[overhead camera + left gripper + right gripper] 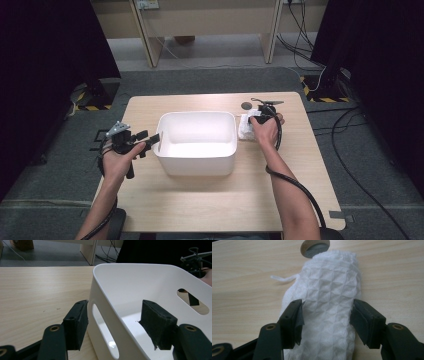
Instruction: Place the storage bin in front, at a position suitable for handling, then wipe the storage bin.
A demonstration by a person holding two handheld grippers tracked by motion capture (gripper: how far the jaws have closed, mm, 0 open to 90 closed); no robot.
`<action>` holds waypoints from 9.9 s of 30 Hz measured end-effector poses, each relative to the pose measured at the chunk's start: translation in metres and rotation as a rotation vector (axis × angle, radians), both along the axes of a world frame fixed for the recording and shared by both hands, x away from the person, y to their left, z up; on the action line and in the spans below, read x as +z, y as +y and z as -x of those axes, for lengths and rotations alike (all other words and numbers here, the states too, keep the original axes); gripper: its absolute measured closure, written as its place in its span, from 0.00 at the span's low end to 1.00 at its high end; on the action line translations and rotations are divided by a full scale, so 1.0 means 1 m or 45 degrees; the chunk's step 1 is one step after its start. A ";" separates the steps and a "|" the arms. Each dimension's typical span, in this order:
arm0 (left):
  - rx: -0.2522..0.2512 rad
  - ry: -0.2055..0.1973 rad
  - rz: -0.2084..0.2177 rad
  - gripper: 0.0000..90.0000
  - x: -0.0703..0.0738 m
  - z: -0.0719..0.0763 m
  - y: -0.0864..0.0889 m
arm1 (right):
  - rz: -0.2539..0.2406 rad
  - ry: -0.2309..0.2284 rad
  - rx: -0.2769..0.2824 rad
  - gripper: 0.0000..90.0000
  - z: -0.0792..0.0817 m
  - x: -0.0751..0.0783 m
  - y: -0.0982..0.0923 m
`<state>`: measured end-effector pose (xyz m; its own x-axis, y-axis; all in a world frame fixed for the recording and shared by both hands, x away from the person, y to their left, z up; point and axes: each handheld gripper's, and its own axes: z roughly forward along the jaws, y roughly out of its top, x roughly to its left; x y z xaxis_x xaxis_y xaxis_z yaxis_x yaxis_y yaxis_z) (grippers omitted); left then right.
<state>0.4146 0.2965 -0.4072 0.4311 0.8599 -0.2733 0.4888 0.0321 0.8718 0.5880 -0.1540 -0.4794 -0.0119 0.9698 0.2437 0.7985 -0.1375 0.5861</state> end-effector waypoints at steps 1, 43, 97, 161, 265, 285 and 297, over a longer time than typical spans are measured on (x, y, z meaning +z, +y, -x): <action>-0.002 0.001 -0.001 0.43 0.000 0.000 0.000 | 0.001 0.003 0.003 0.47 0.000 -0.001 0.001; -0.036 -0.129 -0.034 0.44 0.013 0.025 -0.023 | -0.047 0.095 0.093 0.89 0.038 0.019 -0.012; -0.613 0.134 -0.024 0.33 -0.040 0.085 -0.189 | -0.050 0.031 0.548 0.89 0.268 0.059 0.031; -0.717 0.137 -0.077 0.46 -0.054 0.110 -0.196 | -0.267 -0.032 0.687 0.89 0.282 0.070 0.065; -0.165 0.042 -0.120 0.84 -0.050 0.074 -0.042 | 0.070 -0.157 0.485 0.80 0.143 0.093 0.063; -0.137 0.030 -0.103 0.84 -0.048 0.076 -0.040 | 0.063 -0.179 0.484 0.80 0.139 0.091 0.062; -0.127 0.006 -0.087 0.84 -0.045 0.075 -0.039 | 0.061 -0.183 0.490 0.80 0.138 0.091 0.061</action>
